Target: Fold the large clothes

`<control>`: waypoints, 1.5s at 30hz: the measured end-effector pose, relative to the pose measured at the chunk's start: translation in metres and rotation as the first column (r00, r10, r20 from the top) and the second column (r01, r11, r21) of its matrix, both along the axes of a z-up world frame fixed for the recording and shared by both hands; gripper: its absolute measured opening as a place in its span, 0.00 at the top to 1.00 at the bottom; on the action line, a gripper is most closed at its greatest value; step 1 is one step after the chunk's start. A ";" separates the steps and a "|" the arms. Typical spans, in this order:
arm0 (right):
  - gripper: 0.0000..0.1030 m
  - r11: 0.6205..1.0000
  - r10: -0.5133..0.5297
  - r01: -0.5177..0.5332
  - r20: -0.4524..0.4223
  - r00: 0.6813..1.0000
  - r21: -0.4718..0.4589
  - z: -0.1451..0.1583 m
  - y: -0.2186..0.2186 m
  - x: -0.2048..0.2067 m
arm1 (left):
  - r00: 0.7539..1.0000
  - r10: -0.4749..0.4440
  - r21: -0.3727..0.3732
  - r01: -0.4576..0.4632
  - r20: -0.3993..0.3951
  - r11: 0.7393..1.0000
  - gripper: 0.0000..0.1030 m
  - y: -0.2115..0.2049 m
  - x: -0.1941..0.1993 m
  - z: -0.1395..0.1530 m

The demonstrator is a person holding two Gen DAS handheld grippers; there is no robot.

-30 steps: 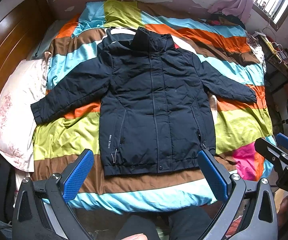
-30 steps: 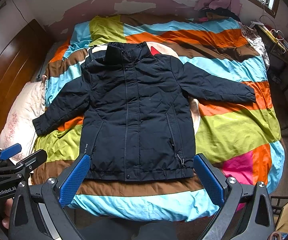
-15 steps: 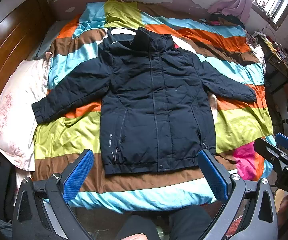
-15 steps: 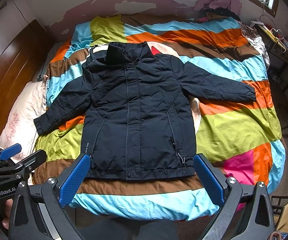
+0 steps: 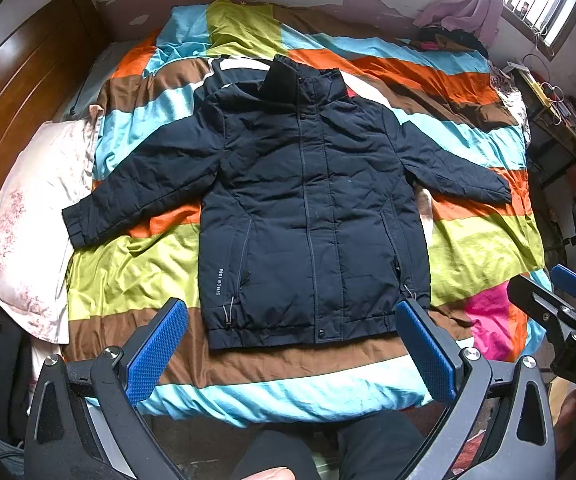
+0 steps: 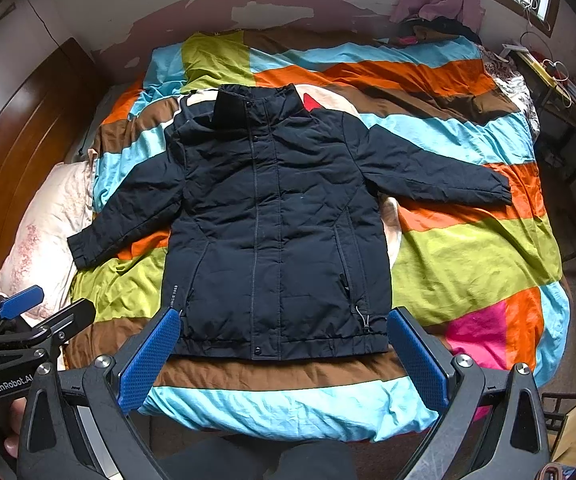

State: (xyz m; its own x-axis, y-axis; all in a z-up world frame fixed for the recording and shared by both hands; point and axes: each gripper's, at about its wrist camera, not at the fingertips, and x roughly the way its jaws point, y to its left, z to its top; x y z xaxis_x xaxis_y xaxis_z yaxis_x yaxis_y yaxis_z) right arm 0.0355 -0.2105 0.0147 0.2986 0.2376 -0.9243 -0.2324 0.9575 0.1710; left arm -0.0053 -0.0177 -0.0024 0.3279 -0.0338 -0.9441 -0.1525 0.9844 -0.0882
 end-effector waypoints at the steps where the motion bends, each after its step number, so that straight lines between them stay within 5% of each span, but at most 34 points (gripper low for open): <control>1: 0.00 1.000 0.001 -0.001 0.000 1.000 -0.001 -0.002 -0.001 0.000 | 1.000 0.000 -0.001 0.000 0.000 1.000 0.01 0.000 0.000 0.000; 26: 0.00 1.000 0.014 -0.014 0.002 1.000 -0.021 0.000 0.005 0.001 | 1.000 0.009 -0.020 -0.009 -0.007 1.000 0.01 -0.016 -0.002 0.006; 33: 0.00 0.999 0.016 -0.016 -0.010 1.000 -0.039 -0.009 0.004 0.001 | 1.000 0.020 -0.218 -0.024 -0.020 0.976 0.01 -0.006 0.001 -0.020; 39: 0.00 0.998 0.055 -0.055 0.003 0.998 -0.036 -0.023 -0.009 0.003 | 0.999 -0.008 -0.149 0.001 -0.048 0.989 0.01 -0.008 0.017 -0.039; 45: 0.00 0.987 0.154 -0.147 0.113 0.982 -0.063 -0.044 -0.032 0.009 | 0.995 0.006 -0.078 -0.014 -0.102 0.997 0.01 -0.019 0.029 -0.085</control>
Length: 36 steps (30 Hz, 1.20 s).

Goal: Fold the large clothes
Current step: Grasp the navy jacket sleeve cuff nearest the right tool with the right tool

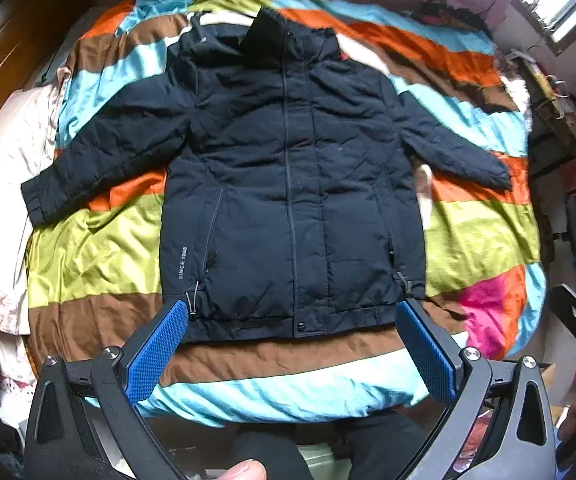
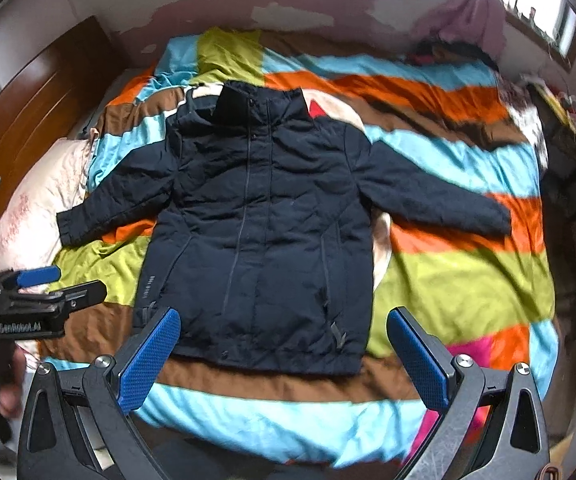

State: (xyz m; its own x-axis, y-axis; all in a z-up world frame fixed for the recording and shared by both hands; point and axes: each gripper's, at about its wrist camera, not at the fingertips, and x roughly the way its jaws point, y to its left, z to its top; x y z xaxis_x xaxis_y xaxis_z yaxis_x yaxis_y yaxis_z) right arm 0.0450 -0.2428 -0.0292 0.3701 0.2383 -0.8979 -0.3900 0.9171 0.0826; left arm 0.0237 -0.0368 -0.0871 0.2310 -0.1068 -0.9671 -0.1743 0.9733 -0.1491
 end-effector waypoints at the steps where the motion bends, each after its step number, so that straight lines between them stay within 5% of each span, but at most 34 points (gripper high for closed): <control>1: 0.00 1.000 0.014 -0.014 0.010 1.000 -0.005 -0.006 -0.003 0.001 | 1.000 0.011 0.006 -0.011 -0.020 1.000 0.01 -0.002 0.003 -0.011; 7: 0.00 0.992 0.110 -0.112 -0.042 0.993 -0.058 -0.094 -0.034 0.024 | 0.978 0.102 0.018 -0.100 -0.181 0.995 0.01 -0.017 0.022 -0.095; 14: 0.00 0.982 0.148 -0.161 -0.128 0.981 -0.102 -0.200 -0.089 0.075 | 0.981 0.116 0.019 -0.115 -0.157 0.993 0.01 -0.046 0.065 -0.153; 18: 0.00 0.993 0.094 -0.102 -0.120 0.988 -0.060 -0.227 -0.127 0.124 | 0.984 0.093 -0.002 -0.094 -0.150 0.996 0.01 -0.062 0.105 -0.172; 25: 0.00 0.995 -0.090 0.094 -0.084 0.992 0.045 -0.247 -0.195 0.199 | 0.999 -0.007 0.076 0.010 -0.035 0.997 0.01 -0.090 0.183 -0.198; 29: 0.00 0.918 -0.272 0.304 -0.155 0.950 0.253 -0.262 -0.262 0.232 | 0.998 -0.046 0.070 0.048 -0.030 0.996 0.01 -0.109 0.217 -0.215; 36: 0.00 0.607 -0.521 0.585 -0.286 0.804 0.538 -0.297 -0.365 0.265 | 0.990 -0.140 0.071 0.141 -0.010 0.988 0.01 -0.143 0.248 -0.233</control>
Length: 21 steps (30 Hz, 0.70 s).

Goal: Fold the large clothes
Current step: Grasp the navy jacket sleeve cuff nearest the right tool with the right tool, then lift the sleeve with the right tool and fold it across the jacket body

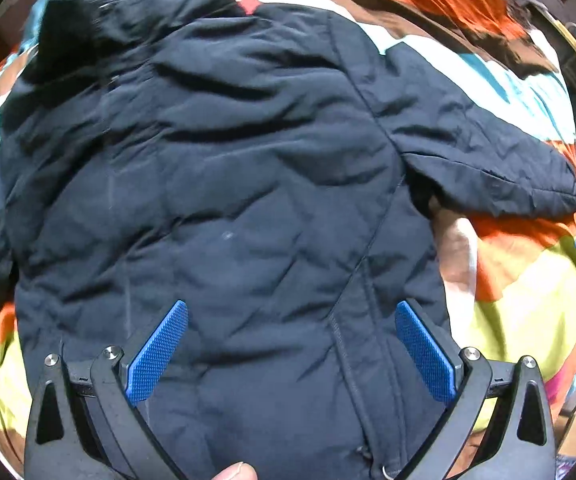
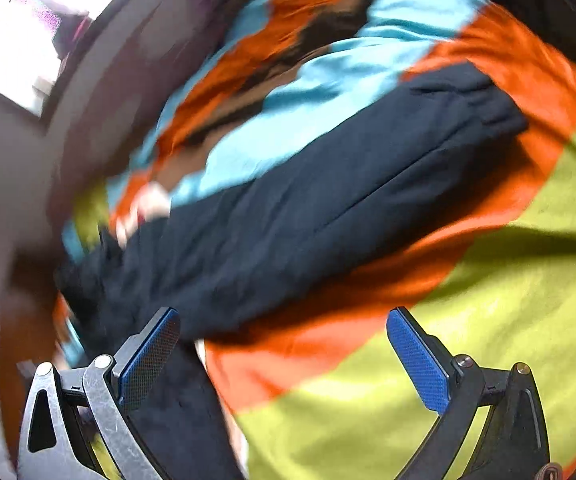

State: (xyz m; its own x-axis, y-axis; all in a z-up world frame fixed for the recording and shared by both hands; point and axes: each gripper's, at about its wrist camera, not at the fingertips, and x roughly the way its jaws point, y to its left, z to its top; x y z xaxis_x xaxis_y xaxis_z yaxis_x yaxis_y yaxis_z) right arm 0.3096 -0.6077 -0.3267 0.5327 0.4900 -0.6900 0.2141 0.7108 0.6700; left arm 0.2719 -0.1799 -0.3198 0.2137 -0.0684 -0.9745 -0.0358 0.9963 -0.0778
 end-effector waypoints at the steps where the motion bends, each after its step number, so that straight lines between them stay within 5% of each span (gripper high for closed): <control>1: 0.00 0.998 -0.052 0.052 -0.003 0.999 0.045 -0.007 -0.015 0.005 | 1.000 -0.011 0.003 0.011 0.000 1.000 0.01 -0.004 0.004 -0.002; 6: 0.00 0.975 -0.178 0.174 0.016 0.984 0.137 -0.025 -0.058 0.021 | 0.998 -0.058 0.003 0.058 0.025 0.998 0.01 -0.016 0.023 -0.011; 15: 0.02 0.982 -0.172 0.170 0.012 0.985 0.084 -0.052 -0.074 0.053 | 0.994 -0.084 0.080 0.078 0.074 0.994 0.01 -0.037 0.076 -0.029; 17: 0.05 0.988 -0.154 0.153 0.024 0.988 0.031 -0.051 -0.066 0.060 | 0.995 -0.064 0.105 0.056 0.081 0.993 0.01 -0.039 0.095 -0.035; 21: 0.17 0.973 -0.061 0.065 0.024 0.998 -0.221 -0.040 -0.043 0.075 | 0.996 0.014 0.103 -0.023 0.094 0.994 0.01 -0.036 0.131 -0.045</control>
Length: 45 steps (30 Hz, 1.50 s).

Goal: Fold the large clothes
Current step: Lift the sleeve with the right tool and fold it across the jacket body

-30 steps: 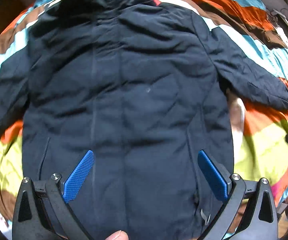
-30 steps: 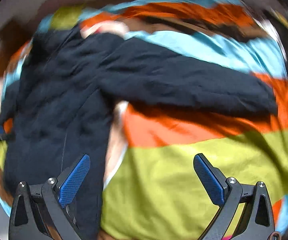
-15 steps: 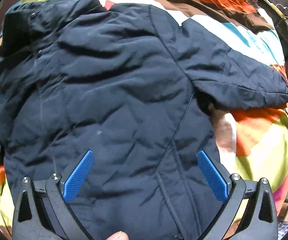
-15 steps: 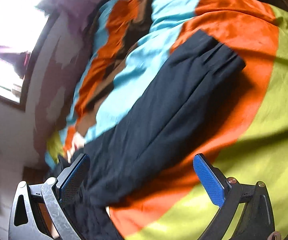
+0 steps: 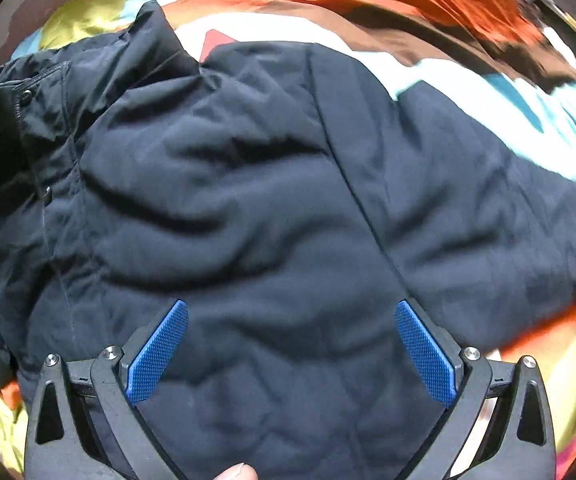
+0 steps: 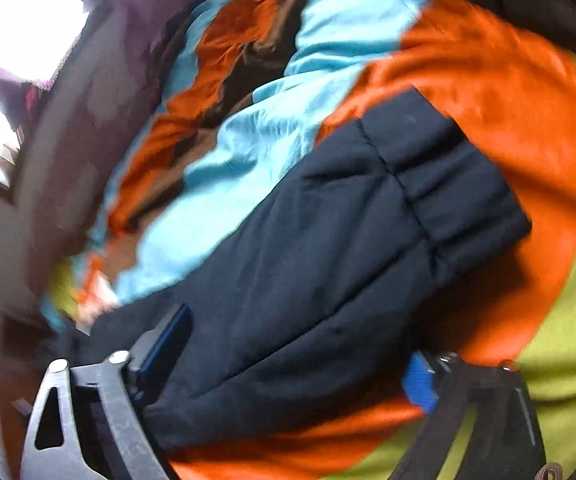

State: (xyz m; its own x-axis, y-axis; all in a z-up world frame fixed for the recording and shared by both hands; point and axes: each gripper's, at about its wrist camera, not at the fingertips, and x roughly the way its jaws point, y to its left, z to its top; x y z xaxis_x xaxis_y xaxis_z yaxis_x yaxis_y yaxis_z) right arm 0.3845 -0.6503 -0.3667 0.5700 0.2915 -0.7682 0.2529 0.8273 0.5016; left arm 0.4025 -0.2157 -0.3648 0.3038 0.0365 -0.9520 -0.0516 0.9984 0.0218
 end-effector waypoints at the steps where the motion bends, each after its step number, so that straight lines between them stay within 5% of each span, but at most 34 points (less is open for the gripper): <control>1: 0.23 0.999 0.014 -0.014 -0.003 1.000 -0.038 0.001 0.003 0.003 | 1.000 0.008 0.002 -0.008 0.005 1.000 0.01 0.000 0.007 -0.001; 4: 0.40 0.994 0.048 -0.048 -0.001 0.999 -0.094 0.000 0.005 0.012 | 1.000 0.009 0.022 -0.010 0.021 1.000 0.01 -0.004 0.029 -0.005; 6: 0.70 0.995 0.048 -0.049 -0.004 0.999 -0.089 -0.001 -0.001 0.014 | 1.000 0.012 0.038 -0.012 0.015 0.999 0.01 -0.005 0.042 -0.011; 10: 0.86 0.993 0.086 -0.083 0.036 0.996 -0.086 0.015 0.002 0.015 | 0.999 0.038 0.059 -0.037 -0.009 0.998 0.01 -0.003 0.062 -0.027; 18: 0.90 0.990 0.140 -0.144 0.249 0.958 -0.003 0.100 0.025 0.009 | 0.999 0.037 0.091 -0.035 -0.026 0.995 0.01 -0.004 0.077 -0.049; 30: 0.90 0.902 0.284 -0.404 0.494 0.821 0.152 0.224 0.131 0.013 | 1.000 -0.010 0.057 0.011 -0.019 0.998 0.01 0.022 0.071 -0.053; 39: 0.90 0.794 0.444 -0.592 0.532 0.721 0.139 0.263 0.223 0.013 | 0.999 -0.035 0.006 0.035 0.010 0.999 0.01 0.046 0.045 -0.050; 45: 0.90 0.755 0.486 -0.640 0.534 0.691 0.140 0.262 0.261 0.009 | 0.999 -0.021 -0.066 0.024 0.048 0.998 0.01 0.082 0.020 -0.036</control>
